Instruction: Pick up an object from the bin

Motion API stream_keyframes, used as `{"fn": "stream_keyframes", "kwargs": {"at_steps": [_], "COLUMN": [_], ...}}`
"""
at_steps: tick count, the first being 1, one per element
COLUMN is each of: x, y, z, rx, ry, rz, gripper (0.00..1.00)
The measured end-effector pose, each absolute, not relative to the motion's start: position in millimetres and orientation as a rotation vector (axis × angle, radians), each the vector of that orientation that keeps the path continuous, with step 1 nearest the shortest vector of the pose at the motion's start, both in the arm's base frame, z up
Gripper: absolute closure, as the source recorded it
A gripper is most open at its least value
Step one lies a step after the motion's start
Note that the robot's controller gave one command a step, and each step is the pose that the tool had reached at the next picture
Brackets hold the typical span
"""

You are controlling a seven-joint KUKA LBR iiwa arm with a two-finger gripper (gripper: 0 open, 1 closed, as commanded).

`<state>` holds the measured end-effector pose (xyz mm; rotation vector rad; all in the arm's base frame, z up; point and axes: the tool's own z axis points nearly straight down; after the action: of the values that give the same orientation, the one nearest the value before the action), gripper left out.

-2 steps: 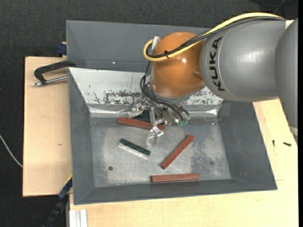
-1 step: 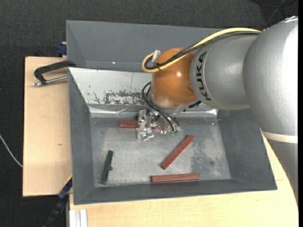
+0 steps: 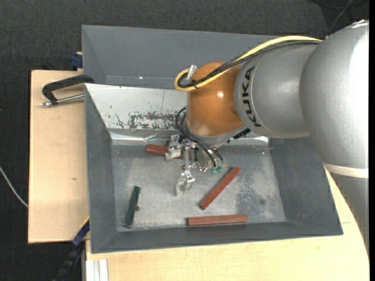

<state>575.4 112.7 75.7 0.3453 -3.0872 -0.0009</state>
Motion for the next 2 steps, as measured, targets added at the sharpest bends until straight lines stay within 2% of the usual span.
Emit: {"fn": "stream_keyframes", "kwargs": {"at_steps": [1,2], "x": [575.5,578.0], "y": [112.7,102.8], "z": [75.7,94.1], "rx": [0.345,0.498], "ry": [-3.087,-3.079], "rz": [-0.001,-0.009], "gripper": [0.0,0.0]}}
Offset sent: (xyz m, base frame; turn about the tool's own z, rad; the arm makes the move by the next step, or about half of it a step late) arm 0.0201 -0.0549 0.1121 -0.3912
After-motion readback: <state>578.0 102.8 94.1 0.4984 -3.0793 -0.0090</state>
